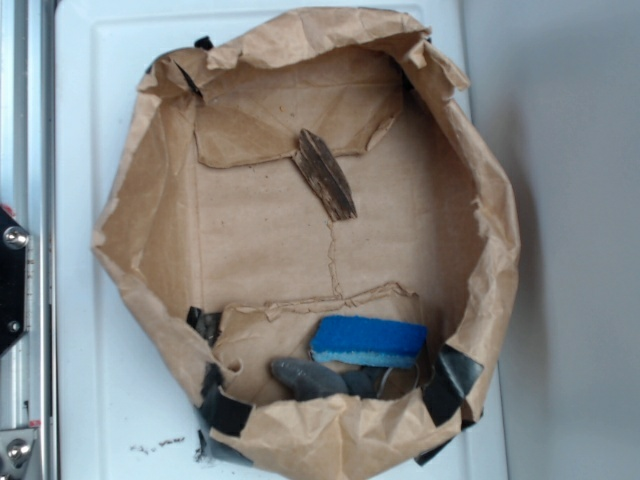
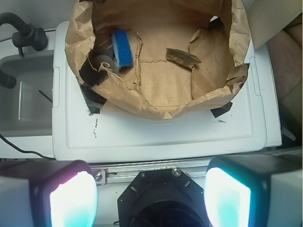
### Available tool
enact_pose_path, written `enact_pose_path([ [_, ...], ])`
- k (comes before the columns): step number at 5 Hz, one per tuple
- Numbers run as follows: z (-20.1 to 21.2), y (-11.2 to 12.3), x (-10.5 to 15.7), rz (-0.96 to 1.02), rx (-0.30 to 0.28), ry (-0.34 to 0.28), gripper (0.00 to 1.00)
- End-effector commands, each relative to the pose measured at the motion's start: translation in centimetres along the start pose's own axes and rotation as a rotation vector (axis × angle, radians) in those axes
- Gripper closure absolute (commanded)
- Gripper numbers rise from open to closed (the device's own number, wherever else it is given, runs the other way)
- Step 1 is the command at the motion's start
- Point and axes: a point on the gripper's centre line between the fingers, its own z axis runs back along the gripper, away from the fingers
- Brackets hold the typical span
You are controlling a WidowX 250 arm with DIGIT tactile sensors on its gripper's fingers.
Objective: Grab the wood chip.
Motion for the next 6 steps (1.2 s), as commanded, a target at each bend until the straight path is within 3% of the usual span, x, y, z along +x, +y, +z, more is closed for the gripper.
enact_pose_path([
  [1, 0.0, 0.0, 0.0, 0.000, 0.000, 0.000, 0.00],
  [2, -0.2, -1.2, 3.5, -0.008, -0.044, 0.032, 0.00],
  [3, -0.7, -1.6, 7.2, -0.011, -0.064, 0.018, 0.00],
  [5, -2.6, 0.9, 10.2, -0.332, -0.186, 0.024, 0.00],
  [6, -2.6, 0.9, 10.2, -0.332, -0.186, 0.024, 0.00],
])
